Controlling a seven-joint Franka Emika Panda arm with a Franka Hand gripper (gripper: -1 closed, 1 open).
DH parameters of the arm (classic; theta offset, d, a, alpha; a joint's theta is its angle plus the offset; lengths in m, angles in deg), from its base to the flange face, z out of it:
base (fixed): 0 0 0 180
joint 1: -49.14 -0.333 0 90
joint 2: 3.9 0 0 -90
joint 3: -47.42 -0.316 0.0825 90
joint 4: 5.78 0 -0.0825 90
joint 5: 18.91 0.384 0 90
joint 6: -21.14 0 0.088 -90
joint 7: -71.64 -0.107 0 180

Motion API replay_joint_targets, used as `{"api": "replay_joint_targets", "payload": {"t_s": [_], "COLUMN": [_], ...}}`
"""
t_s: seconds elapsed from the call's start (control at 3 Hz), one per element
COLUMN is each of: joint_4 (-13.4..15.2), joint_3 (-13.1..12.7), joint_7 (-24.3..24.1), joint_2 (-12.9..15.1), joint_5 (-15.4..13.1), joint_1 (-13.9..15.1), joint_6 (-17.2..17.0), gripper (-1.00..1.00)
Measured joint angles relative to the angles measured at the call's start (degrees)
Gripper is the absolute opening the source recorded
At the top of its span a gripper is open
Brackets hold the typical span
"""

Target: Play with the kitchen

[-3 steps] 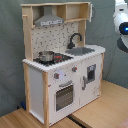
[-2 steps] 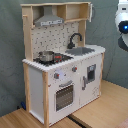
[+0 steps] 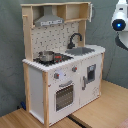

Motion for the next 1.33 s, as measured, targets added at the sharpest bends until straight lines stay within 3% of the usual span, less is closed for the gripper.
{"api": "replay_joint_targets", "payload": {"t_s": [0.67, 1.33], "joint_4": [-0.9, -3.4], "joint_3": [-0.2, -4.3], "joint_7": [-1.4, -3.2], "joint_2": [0.1, 1.2], "joint_5": [0.1, 0.6], "joint_1": [9.8, 18.5], "joint_6": [6.8, 12.0], "gripper": [1.00, 1.00]}}
